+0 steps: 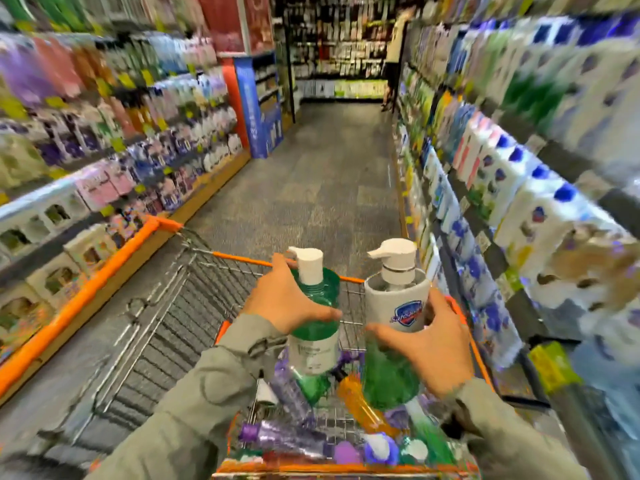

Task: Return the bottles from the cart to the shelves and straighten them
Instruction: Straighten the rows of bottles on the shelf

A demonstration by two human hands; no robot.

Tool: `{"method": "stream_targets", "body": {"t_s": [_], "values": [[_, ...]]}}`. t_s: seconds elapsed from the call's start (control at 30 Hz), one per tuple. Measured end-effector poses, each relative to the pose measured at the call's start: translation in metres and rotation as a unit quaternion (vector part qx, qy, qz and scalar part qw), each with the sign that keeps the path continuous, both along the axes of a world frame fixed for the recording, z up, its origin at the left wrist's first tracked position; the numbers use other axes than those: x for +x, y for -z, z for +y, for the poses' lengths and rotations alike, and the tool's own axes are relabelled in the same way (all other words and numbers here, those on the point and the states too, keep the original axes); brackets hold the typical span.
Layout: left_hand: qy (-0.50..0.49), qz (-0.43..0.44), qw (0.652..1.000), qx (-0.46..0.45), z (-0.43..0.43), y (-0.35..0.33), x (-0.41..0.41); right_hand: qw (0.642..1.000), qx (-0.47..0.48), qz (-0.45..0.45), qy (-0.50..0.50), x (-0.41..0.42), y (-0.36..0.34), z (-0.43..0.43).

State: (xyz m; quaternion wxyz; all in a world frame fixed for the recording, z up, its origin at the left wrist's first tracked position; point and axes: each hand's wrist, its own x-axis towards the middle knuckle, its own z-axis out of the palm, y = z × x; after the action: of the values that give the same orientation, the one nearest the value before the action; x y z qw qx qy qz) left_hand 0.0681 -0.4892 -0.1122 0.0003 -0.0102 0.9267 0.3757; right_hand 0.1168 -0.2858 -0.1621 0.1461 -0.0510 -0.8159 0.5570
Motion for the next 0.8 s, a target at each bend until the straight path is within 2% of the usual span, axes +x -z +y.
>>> {"method": "stream_targets", "body": {"t_s": [0.43, 0.8], "values": [[0.133, 0.038, 0.99, 0.035, 0.085, -0.087, 0.044, 0.99, 0.015, 0.055, 0.129, 0.091, -0.1, 0.054], [0.288, 0.09, 0.95, 0.087, 0.177, -0.123, 0.022, 0.962, 0.016, 0.083, 0.26, 0.116, -0.136, 0.105]]}}
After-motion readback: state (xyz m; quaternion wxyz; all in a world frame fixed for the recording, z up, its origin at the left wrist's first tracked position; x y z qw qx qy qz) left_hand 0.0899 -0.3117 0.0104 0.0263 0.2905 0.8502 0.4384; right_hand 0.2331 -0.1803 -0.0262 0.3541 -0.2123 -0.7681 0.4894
